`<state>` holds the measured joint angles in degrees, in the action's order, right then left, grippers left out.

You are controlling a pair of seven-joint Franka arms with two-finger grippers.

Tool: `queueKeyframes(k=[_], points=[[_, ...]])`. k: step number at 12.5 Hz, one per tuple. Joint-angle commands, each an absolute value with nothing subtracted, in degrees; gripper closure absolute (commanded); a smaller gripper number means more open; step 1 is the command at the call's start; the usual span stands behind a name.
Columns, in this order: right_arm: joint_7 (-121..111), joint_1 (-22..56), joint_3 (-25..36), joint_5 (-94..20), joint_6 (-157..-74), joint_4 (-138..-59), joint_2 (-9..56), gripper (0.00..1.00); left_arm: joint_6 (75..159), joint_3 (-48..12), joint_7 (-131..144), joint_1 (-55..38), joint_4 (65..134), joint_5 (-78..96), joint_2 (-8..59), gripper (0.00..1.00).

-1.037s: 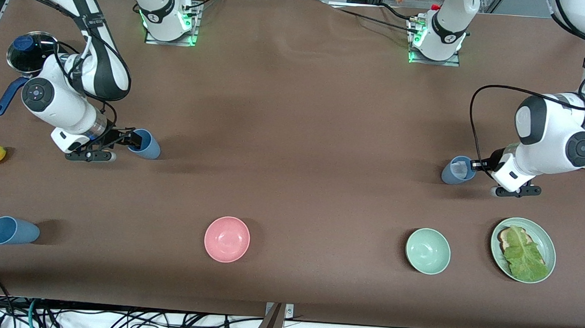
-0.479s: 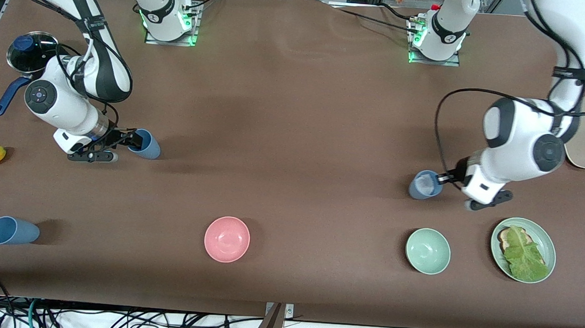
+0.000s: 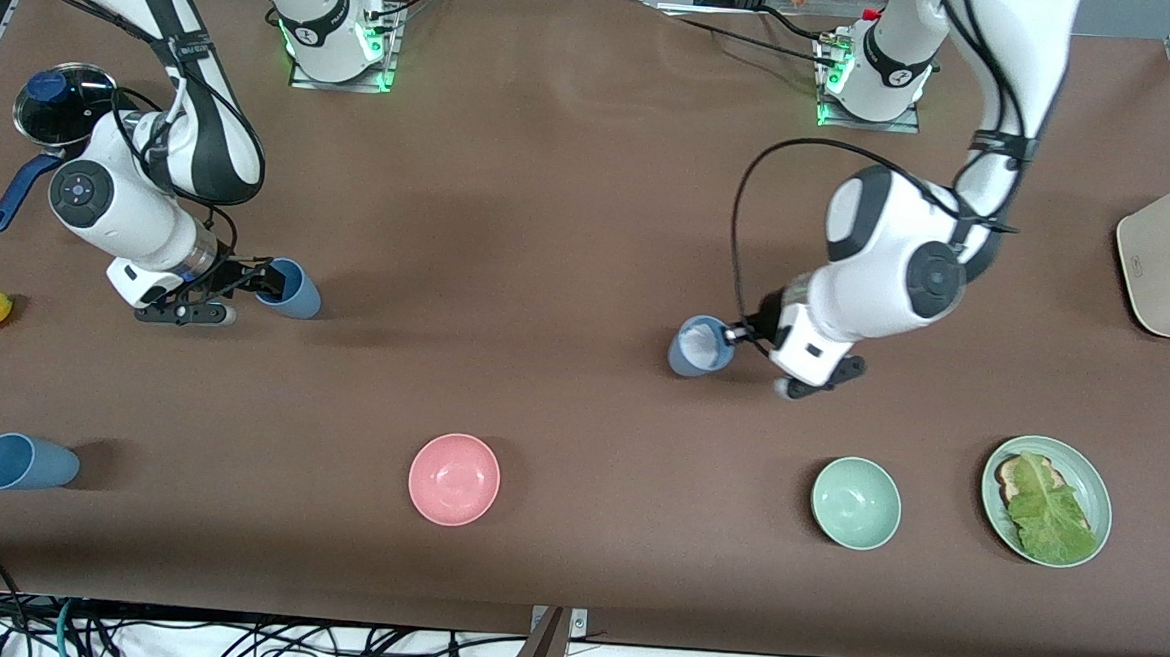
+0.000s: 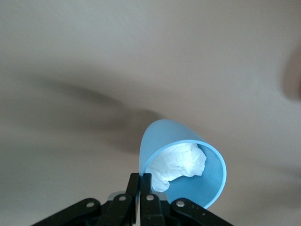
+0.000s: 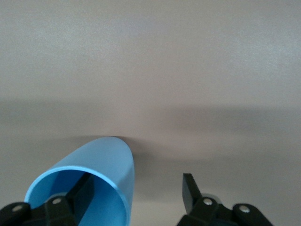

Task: Stack blue cups with both arms
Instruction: 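Place the cup mid-table with the left gripper while the right gripper grasps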

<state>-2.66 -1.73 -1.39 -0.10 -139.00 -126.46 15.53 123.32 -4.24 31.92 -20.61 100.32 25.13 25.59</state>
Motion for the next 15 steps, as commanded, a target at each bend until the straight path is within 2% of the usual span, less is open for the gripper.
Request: queueKeyframes(k=[1,3,5,6,7,9,10,12,14,15], points=[[-2.46,-2.11,-1.58,-0.97,-139.48,-127.09,15.12,0.19,125.14,-3.52,36.53,-25.73,91.79,26.46,34.16,1.00],[-2.02,-2.11,-1.67,-0.97,-139.40,-127.09,15.12,0.23,126.21,-3.25,40.33,-27.60,87.73,25.75,37.78,1.00],[-1.93,-2.11,-1.67,-0.97,-139.39,-127.18,15.12,0.27,126.12,-2.99,40.34,-27.42,87.45,25.58,37.88,1.00],[-1.93,-2.11,-1.67,-0.97,-139.39,-127.18,15.12,0.37,126.12,-2.81,40.08,-27.16,87.45,25.49,37.88,0.34],[-1.93,-2.11,-1.67,-0.97,-139.22,-127.18,14.94,0.48,125.77,-2.46,40.08,-26.98,87.45,25.40,37.36,0.00],[-1.93,-2.11,-1.76,-0.97,-139.04,-127.18,14.94,0.69,123.59,-0.02,39.99,-26.37,87.28,23.22,35.69,0.00],[-1.85,-2.11,-1.76,-0.97,-139.04,-127.09,14.94,0.76,119.40,1.13,39.82,-25.58,85.71,21.20,34.38,0.00],[-1.76,-2.11,-1.84,-0.97,-138.78,-127.09,14.85,0.87,107.55,1.23,39.55,-20.24,80.97,20.74,34.37,0.00],[0.51,-2.02,-2.28,-0.97,-138.08,-127.00,14.59,1.00,100.14,1.23,26.89,-13.14,80.60,19.17,34.28,0.00],[2.18,-1.59,-2.37,-0.88,-136.68,-126.22,14.42,1.00,96.98,1.32,19.93,-9.62,80.60,18.38,34.19,0.00]])
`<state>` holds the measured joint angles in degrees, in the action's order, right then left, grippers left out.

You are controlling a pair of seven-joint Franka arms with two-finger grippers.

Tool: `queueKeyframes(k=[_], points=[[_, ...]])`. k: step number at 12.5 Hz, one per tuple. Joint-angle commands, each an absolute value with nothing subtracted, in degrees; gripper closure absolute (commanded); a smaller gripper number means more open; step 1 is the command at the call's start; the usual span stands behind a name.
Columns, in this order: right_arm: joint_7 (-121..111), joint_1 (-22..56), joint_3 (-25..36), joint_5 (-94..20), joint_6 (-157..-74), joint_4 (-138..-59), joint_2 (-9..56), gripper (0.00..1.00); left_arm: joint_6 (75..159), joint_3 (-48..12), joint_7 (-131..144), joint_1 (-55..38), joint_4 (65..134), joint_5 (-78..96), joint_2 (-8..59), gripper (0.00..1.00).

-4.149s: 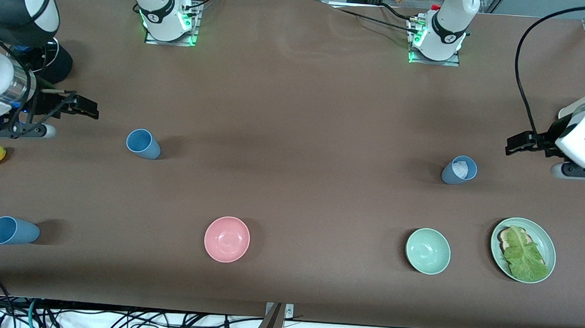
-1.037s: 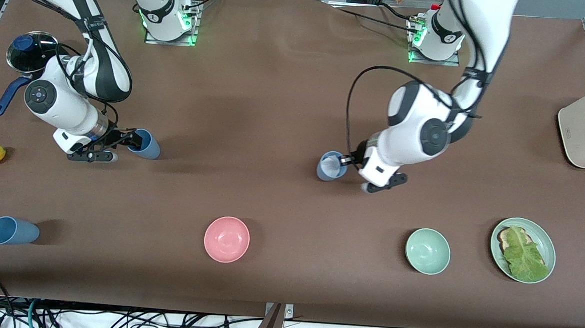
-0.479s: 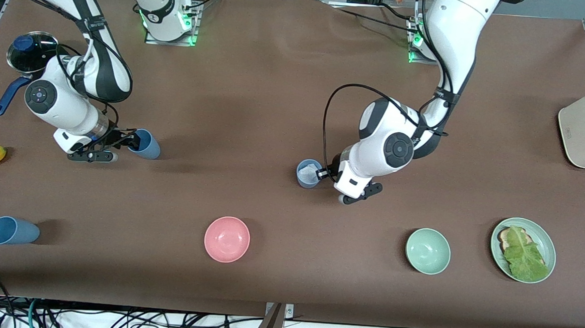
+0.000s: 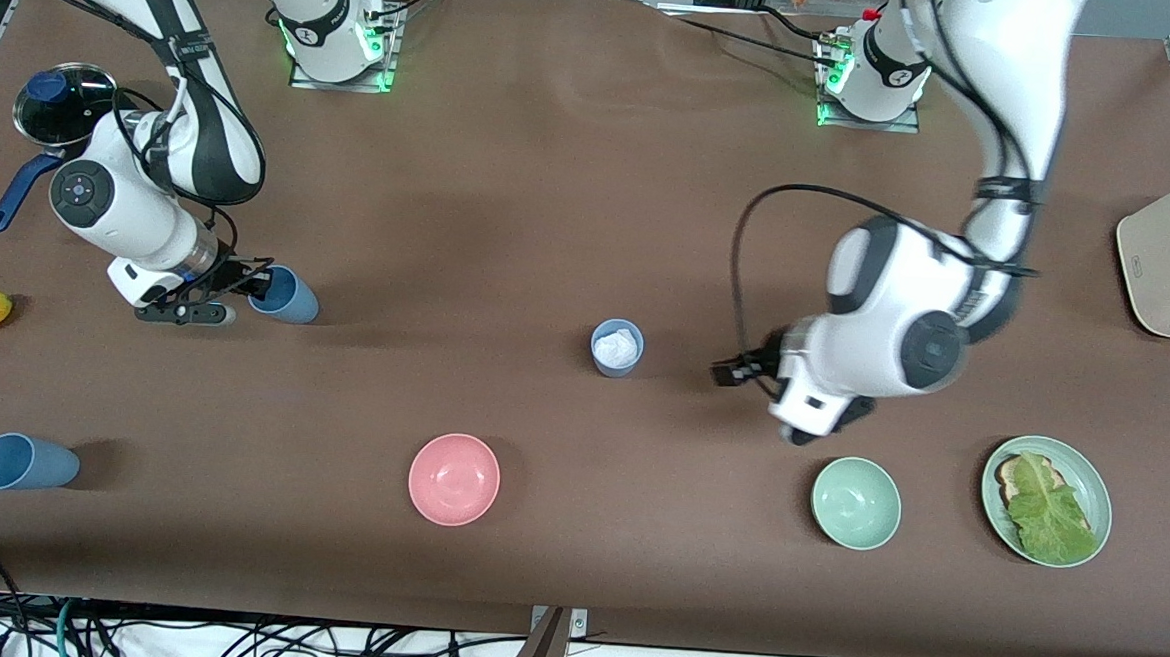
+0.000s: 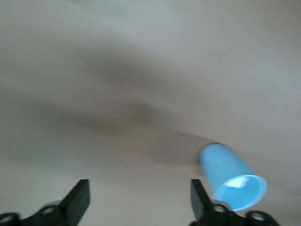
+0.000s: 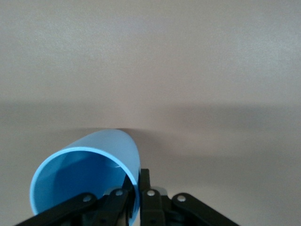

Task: Stack blue cups with both arms
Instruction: 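Carry the cup with the right gripper while the left gripper withdraws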

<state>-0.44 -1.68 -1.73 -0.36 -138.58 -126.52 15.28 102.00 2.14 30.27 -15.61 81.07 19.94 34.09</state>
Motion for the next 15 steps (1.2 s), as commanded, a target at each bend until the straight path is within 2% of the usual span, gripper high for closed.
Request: queueKeyframes(k=[1,4,7,10,12,13,14,15], points=[[2.28,-1.50,-2.63,-0.88,-135.54,-125.08,14.41,1.00,93.72,1.58,14.21,-6.54,80.60,15.58,34.02,0.00],[3.42,-1.49,-4.83,-0.88,-129.40,-118.51,14.50,1.00,90.01,1.76,1.62,0.16,80.59,8.01,31.91,0.00],[9.47,-0.80,-8.08,-0.88,-121.93,-109.89,14.85,1.00,88.86,1.41,-4.56,1.41,80.51,-1.99,29.02,0.00],[19.47,5.07,-8.44,-0.88,-119.27,-102.94,16.08,1.00,89.12,1.58,-3.96,1.49,80.51,-2.29,25.94,0.00],[25.55,8.94,-8.44,-1.05,-114.03,-94.97,19.40,1.00,89.29,1.58,-2.47,1.76,81.12,-1.76,22.87,0.00],[28.36,10.79,-8.52,-1.05,-109.90,-89.79,22.12,1.00,89.99,1.93,-0.72,0.80,83.21,-1.67,19.98,0.00],[31.78,13.33,-8.44,-1.05,-106.47,-84.26,25.19,1.00,93.65,2.72,-0.09,0.44,88.10,-1.15,16.04,0.00],[35.38,15.62,-8.44,-0.97,-104.70,-79.76,27.92,1.00,101.70,2.99,0.52,-0.34,95.72,0.60,11.56,0.00]])
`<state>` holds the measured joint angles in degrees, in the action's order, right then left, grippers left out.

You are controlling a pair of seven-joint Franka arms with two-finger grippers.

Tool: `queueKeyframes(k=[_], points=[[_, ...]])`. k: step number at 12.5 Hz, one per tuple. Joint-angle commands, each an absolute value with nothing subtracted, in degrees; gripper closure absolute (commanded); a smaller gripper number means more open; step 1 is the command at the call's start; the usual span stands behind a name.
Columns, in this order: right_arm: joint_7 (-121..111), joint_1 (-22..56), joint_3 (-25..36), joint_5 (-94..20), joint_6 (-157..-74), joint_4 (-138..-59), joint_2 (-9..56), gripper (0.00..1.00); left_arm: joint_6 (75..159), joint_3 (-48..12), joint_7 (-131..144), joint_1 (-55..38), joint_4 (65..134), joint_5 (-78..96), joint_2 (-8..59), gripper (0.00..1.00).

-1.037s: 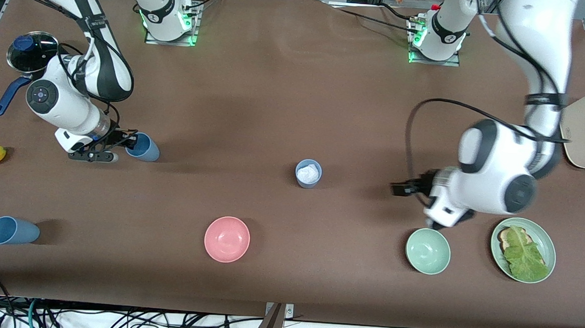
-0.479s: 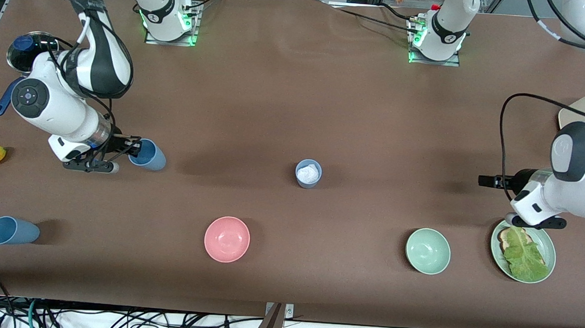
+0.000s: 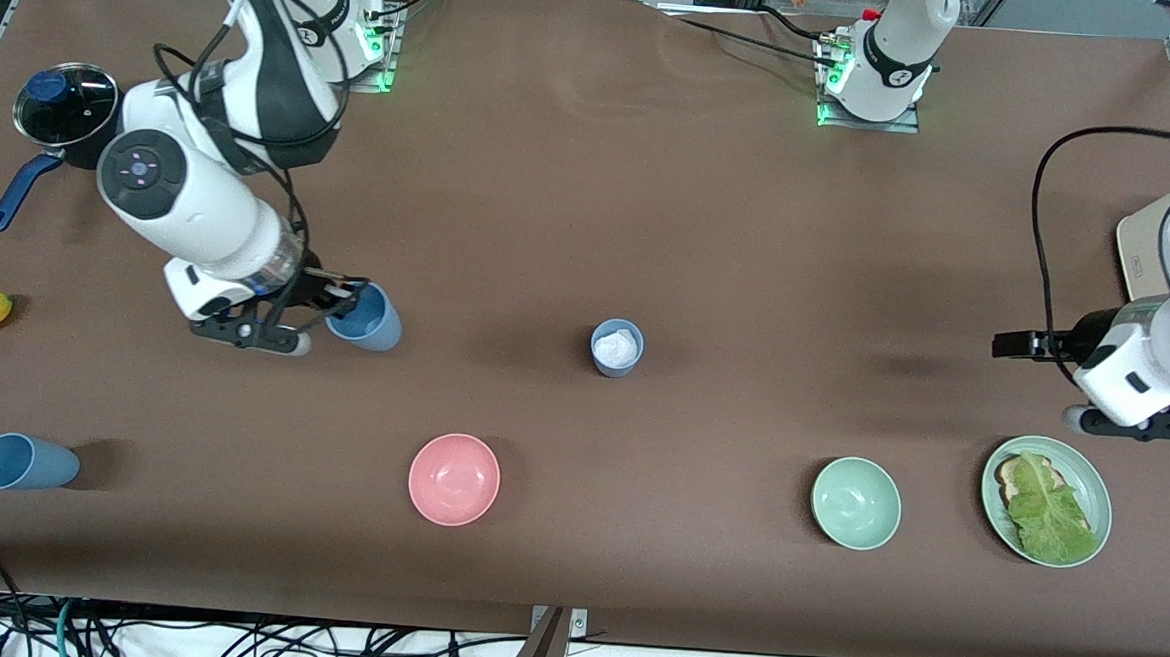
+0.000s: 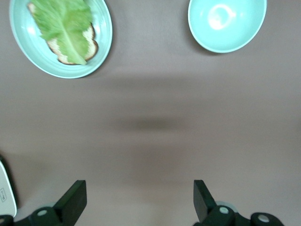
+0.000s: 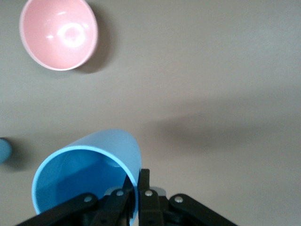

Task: Stack blue cups with both arms
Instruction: 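Carry the cup with the right gripper while the left gripper withdraws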

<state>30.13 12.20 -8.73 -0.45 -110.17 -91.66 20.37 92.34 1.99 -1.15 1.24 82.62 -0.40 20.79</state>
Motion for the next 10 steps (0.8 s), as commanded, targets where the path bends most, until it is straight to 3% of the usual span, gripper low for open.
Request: queueKeyframes(k=[1,2,5,10], points=[[38.29,17.47,-8.44,-0.97,-103.46,-75.80,30.47,1.00,108.56,3.68,0.96,-1.83,103.46,1.40,7.51,0.00],[41.02,19.58,-8.44,-0.88,-103.01,-72.63,32.41,1.00,111.68,4.82,0.79,-3.15,106.23,1.58,5.47,0.00],[47.53,23.54,-8.44,-0.88,-103.10,-66.55,35.94,1.00,111.62,7.03,0.26,-5.62,105.91,1.50,3.00,0.00],[55.62,28.55,-8.53,-0.88,-105.64,-65.30,36.39,1.00,94.33,8.00,0.18,-6.15,99.43,0.62,-0.79,0.00]])
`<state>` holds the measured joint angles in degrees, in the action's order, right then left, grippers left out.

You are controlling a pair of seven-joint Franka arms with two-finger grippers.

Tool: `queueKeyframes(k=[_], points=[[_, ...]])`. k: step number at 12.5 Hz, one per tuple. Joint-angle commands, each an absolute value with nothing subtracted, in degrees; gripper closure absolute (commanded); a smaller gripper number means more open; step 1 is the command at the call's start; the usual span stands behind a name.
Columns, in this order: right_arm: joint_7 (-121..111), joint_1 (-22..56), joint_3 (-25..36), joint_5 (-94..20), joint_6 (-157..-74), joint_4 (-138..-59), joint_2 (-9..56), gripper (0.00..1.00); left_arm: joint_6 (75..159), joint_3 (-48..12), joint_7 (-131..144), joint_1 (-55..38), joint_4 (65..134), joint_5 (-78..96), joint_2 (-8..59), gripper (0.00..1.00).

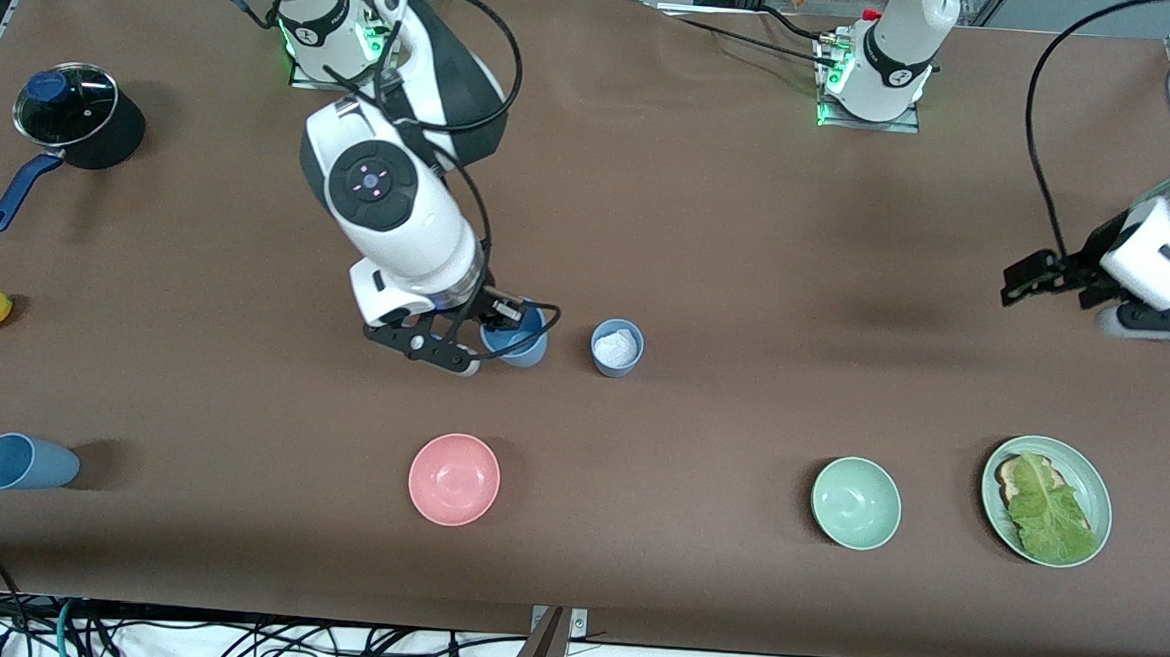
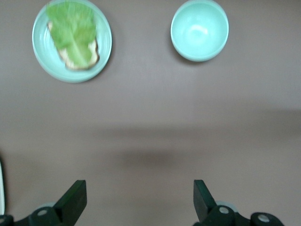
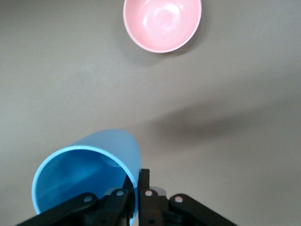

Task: Stack blue cups with both arms
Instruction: 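Lower the held blue cup onto the middle blue cup with the right gripper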

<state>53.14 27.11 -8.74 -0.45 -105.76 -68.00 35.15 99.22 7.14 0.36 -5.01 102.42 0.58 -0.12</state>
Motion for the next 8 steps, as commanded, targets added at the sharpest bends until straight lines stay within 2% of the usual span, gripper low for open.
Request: queueKeyframes(k=[1,3,8], points=[[57.20,29.35,-8.53,-0.88,-106.69,-65.30,36.73,1.00,92.31,7.91,0.18,-6.15,97.49,0.35,-0.88,0.00],[60.63,31.37,-8.44,-0.79,-109.32,-65.39,37.79,1.00,90.62,7.56,0.18,-6.24,93.88,0.44,-0.88,0.00],[69.24,36.73,-7.39,0.61,-113.02,-65.30,41.13,1.00,91.31,7.12,-0.18,-5.63,93.43,0.36,0.08,0.00]])
